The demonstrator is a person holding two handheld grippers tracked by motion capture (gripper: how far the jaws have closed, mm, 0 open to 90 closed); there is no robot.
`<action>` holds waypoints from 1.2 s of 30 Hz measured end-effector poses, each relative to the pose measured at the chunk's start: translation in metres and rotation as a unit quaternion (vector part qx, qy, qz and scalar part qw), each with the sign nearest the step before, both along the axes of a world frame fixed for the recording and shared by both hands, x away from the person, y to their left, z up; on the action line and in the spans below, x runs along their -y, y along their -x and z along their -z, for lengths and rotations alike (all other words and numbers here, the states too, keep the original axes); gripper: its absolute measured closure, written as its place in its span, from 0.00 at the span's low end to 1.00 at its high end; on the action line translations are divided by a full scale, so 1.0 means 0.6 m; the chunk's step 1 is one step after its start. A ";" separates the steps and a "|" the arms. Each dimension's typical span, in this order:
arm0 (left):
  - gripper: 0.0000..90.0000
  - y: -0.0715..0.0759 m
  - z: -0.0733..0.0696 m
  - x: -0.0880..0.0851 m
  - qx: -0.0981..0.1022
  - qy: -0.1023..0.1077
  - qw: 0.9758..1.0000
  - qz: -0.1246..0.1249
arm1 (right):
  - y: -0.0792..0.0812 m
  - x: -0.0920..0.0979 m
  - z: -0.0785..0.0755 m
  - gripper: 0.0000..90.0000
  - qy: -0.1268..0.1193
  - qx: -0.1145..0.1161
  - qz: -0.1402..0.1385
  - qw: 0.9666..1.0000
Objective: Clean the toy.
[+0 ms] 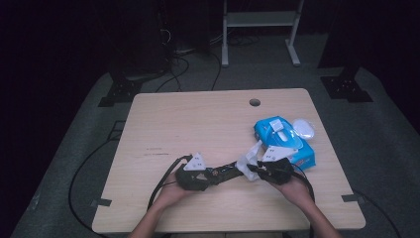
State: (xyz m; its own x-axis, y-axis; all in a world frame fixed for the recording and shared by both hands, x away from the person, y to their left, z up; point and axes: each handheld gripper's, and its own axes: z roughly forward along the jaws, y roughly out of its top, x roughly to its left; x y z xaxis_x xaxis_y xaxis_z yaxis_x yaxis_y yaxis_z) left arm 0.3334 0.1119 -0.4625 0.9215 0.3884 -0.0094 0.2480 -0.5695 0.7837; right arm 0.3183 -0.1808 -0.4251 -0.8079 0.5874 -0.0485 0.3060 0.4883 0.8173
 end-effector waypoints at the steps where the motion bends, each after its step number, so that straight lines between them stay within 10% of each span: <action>1: 0.62 -0.001 0.000 0.001 -0.001 0.001 1.000 0.000 | 0.000 -0.008 -0.005 0.90 -0.003 0.008 -0.005 1.000; 10: 0.64 -0.001 0.000 -0.007 0.009 -0.005 1.000 -0.007 | -0.006 -0.091 -0.002 0.92 0.010 0.027 -0.005 1.000; 25: 0.64 0.001 -0.001 -0.009 0.012 -0.002 1.000 -0.002 | -0.025 0.003 0.004 0.93 0.003 -0.008 0.080 0.997; 36: 0.64 0.004 0.000 0.003 0.013 0.002 1.000 0.010 | -0.005 -0.038 -0.029 0.93 -0.023 0.004 0.035 0.999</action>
